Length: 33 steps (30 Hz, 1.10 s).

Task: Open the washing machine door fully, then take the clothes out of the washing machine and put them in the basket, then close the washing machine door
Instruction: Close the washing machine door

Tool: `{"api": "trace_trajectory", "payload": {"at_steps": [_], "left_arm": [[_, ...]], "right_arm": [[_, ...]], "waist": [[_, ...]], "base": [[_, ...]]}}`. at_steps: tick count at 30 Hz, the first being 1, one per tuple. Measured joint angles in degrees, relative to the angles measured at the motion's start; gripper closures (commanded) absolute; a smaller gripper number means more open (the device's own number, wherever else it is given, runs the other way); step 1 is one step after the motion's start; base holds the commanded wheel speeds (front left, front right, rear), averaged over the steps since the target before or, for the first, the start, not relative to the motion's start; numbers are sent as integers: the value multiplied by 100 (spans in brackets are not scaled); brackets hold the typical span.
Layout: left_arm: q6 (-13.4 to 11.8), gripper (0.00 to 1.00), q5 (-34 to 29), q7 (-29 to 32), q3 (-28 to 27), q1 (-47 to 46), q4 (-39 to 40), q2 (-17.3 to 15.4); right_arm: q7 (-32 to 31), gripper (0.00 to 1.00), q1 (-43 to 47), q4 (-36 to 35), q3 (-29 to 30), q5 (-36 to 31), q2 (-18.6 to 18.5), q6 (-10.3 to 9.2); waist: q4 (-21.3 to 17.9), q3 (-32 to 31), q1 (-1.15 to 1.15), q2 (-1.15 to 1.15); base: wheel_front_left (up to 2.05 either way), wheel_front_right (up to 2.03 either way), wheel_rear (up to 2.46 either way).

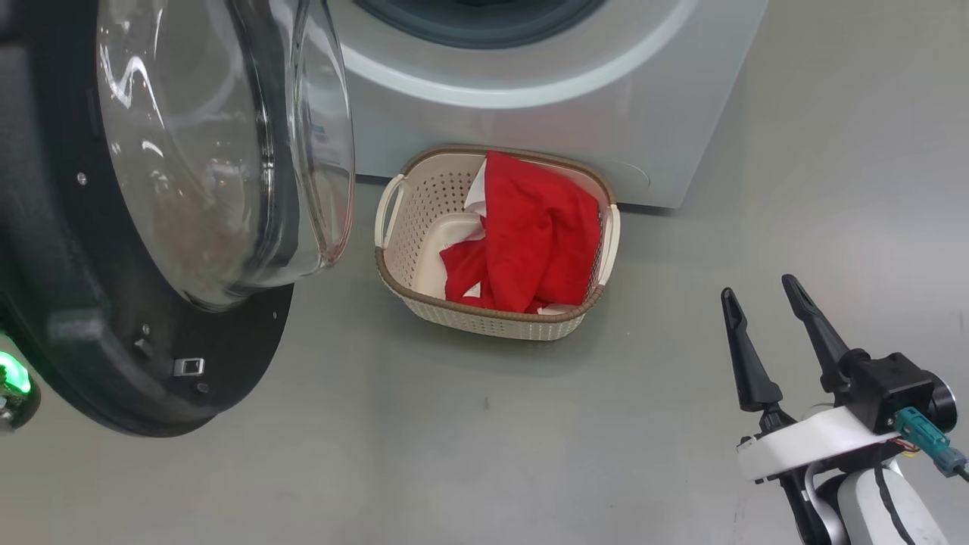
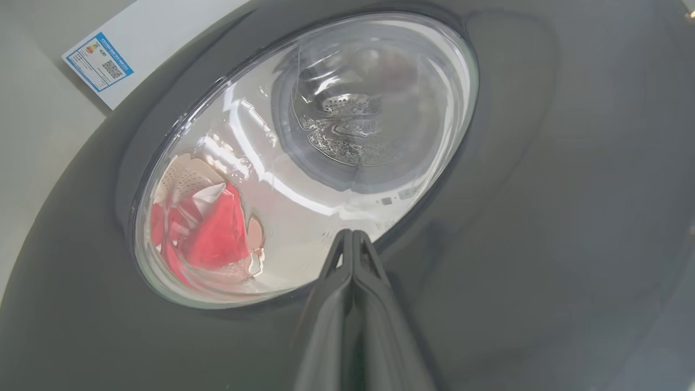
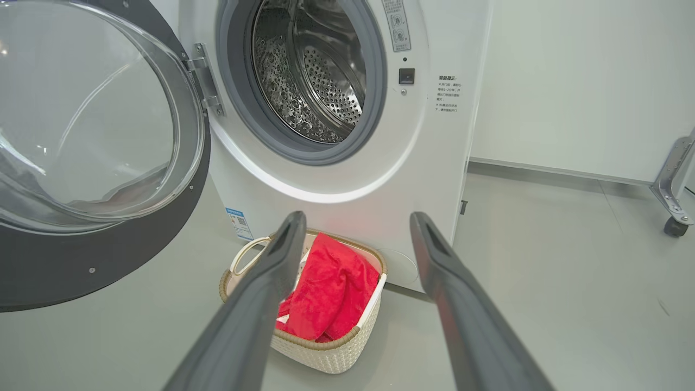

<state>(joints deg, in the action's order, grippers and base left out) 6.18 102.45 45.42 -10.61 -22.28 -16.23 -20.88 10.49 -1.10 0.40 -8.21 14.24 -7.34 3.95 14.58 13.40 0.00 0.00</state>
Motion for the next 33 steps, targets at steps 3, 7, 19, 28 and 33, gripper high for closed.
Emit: {"api": "trace_trajectory", "payload": {"at_steps": [3,7,19,28,33], "left_arm": [[11,100,11,41,22,87,145,40],[16,100,35,23,-12,232,275,145],[22,100,34,-221,-178,644,670,387],[25,100,-29,-377,-110,882,969,649],[25,100,-79,-503,-45,950,1038,812]], "right_arm": [[37,0,-1,54,-36,27,53,0],[99,0,-7,115,-71,37,125,-1],[202,0,-31,269,-136,90,242,-16],[259,0,-63,370,-158,170,310,-57],[296,0,-85,385,-185,196,333,-57]], "waist": [[-109,-35,0,0],[-280,-81,0,0],[-873,-200,0,0],[-1419,-208,0,0],[-1698,-176,0,0]], "base": [[0,0,0],[0,0,0],[0,0,0],[0,0,0],[0,0,0]]}}
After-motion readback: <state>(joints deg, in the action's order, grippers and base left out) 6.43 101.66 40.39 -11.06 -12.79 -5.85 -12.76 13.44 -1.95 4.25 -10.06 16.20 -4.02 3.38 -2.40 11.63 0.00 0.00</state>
